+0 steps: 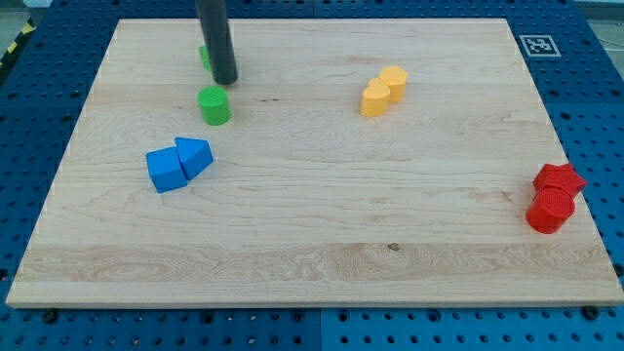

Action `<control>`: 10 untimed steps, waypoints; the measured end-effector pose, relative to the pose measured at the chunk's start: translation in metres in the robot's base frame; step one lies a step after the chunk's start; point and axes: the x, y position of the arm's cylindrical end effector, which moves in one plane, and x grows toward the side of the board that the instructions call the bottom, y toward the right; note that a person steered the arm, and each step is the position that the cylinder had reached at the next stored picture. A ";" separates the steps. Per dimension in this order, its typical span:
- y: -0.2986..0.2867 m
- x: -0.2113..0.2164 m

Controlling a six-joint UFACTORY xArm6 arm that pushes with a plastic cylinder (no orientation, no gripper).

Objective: Push the green star towards the yellow heart

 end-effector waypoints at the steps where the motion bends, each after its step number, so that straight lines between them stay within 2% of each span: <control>1: -0.050 0.007; 2: -0.066 -0.029; 3: -0.056 -0.053; 5: 0.052 -0.053; 6: 0.049 -0.053; 7: -0.009 -0.052; 8: -0.009 -0.035; 10: 0.104 -0.029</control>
